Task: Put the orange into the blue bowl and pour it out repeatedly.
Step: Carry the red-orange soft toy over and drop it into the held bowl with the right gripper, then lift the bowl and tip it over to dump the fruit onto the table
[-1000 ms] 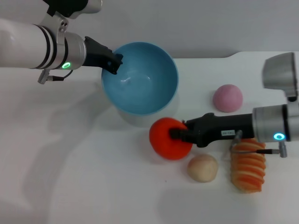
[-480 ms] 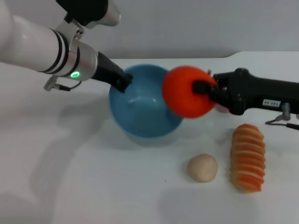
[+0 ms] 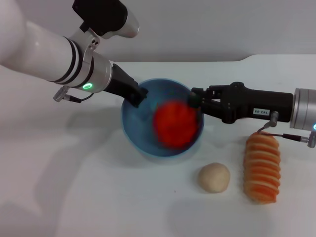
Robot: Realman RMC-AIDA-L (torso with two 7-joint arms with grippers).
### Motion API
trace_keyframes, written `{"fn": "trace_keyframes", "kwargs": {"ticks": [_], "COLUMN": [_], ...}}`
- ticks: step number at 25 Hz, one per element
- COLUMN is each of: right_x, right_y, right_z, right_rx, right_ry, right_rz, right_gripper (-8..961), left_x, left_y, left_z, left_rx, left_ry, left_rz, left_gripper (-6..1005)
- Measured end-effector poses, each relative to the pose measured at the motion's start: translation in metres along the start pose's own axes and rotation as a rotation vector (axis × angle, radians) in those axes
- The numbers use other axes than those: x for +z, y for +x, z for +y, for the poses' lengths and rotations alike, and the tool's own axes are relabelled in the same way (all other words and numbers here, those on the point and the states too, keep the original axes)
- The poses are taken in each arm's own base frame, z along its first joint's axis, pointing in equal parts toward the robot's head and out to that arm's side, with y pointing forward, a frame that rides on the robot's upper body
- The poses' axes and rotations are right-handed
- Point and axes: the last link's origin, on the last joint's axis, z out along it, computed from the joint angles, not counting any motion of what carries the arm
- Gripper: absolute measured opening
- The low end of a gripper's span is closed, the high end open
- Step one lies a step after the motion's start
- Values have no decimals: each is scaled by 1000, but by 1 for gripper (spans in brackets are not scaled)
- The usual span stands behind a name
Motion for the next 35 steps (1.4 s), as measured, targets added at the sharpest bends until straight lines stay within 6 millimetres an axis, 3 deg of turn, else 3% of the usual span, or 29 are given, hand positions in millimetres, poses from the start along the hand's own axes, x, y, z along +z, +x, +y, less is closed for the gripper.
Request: {"fn": "trace_keyframes", "kwargs": {"ticks": [2,5,7,10,15,20,26,31,35], "right_x": [-2,-10,-23,-51,-93,-115,-121,-119,-111], "right_y": [-1,-4,-6,-5,28,64,83,87,86], "right_z": [-1,-3,-5,-7,-10,-13,-9,-8,-8], "right_rx": [-1,7,9,-46,-79,-9,32,30,14], "right_ry": [8,30,72,171,395,557,611,622,604], "right_rz": [-8,-59,-133,-288,-432,-432,-437,-434,-422], "right_gripper": [37,162,246,449,500,502,489,479,470], "left_x": [0,1,2,0,-11,-8,-2,-4,-4], "left_y": [-1,-4,-5,-4,3,13,14,-2,-11], "left_z": [-1,-4,-6,-9,-10,13,54,91,96], "left_rx": [-3,-15,-14,0,131,406,759,1146,1231], "left_ry": [3,15,26,53,206,367,487,712,770], "left_rz": [1,7,9,31,154,258,402,535,532], "left_gripper": [-1,-1,-1,-1,1,1,0,1,-1]}}
